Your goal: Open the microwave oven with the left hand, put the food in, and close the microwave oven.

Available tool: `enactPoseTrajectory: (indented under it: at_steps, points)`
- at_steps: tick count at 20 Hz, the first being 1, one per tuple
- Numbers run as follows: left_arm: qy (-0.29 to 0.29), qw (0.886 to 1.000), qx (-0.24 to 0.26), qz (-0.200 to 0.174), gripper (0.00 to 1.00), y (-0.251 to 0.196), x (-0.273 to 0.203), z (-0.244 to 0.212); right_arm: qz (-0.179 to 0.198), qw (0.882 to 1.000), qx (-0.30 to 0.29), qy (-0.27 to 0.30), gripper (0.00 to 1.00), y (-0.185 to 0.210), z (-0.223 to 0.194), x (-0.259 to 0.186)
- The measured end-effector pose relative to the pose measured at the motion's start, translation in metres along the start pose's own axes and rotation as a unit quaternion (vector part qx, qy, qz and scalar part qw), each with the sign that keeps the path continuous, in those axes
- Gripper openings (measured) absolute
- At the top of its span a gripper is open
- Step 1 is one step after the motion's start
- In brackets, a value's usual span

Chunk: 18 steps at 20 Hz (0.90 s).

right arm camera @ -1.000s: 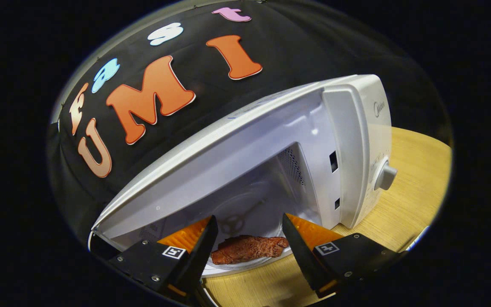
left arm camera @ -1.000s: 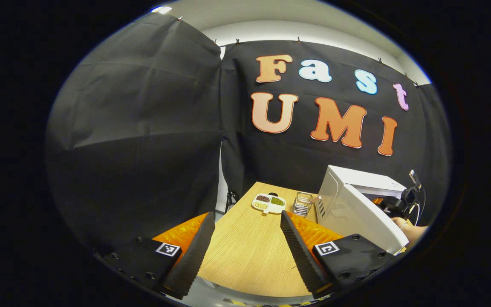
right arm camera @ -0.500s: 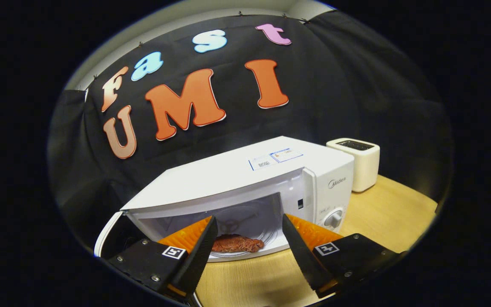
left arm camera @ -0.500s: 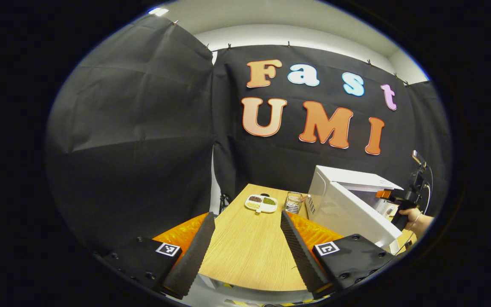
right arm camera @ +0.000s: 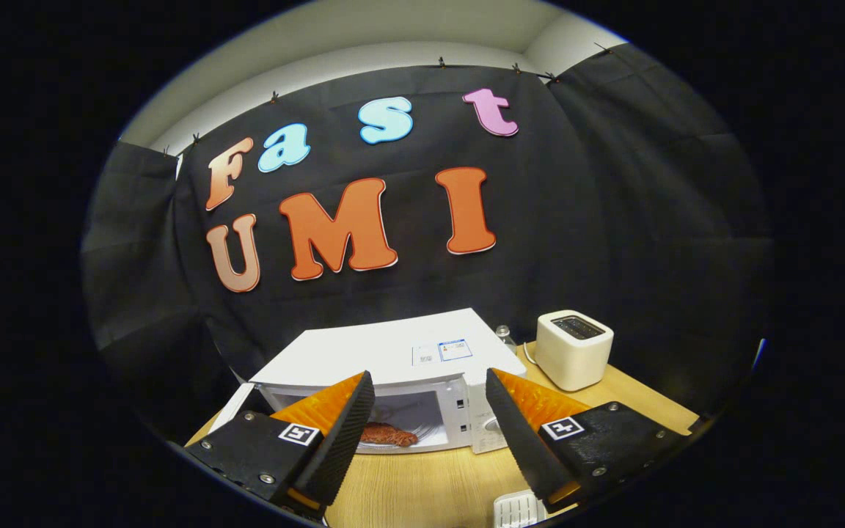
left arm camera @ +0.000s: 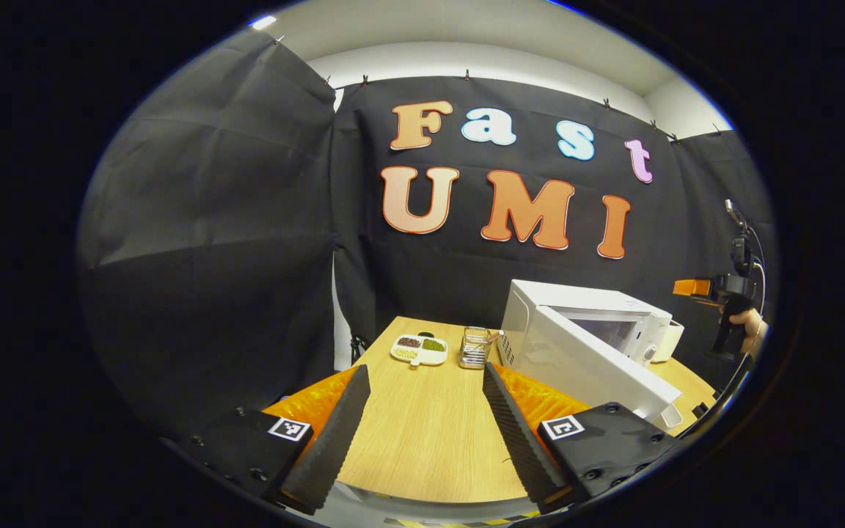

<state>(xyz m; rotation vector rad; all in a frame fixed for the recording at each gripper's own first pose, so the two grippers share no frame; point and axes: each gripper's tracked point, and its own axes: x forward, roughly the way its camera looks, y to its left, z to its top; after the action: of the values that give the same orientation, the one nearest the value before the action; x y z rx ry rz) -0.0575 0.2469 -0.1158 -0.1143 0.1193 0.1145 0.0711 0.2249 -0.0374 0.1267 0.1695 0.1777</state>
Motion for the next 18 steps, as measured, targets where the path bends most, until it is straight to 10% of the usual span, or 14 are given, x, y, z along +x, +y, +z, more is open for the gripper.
enactPoseTrajectory:
  at_steps: [3, 7, 11, 18]
  points:
    - [0.008, 1.000, -0.007, -0.023, 1.00, -0.017, 0.012, -0.010, -0.009, 1.000, -0.004, -0.017, 0.94, -0.016, 0.022, -0.013]
    - [0.026, 0.998, 0.002, -0.052, 0.80, -0.043, 0.029, -0.027, -0.023, 0.999, -0.009, -0.025, 0.94, -0.034, 0.036, -0.027]
    - [0.041, 0.995, 0.023, -0.090, 0.12, -0.076, 0.035, -0.041, -0.031, 0.999, -0.015, -0.022, 0.94, -0.047, 0.038, -0.034]
    - [0.052, 0.987, 0.063, -0.139, 0.04, -0.119, 0.035, -0.071, -0.027, 0.999, -0.015, -0.010, 0.94, -0.047, 0.036, -0.049]
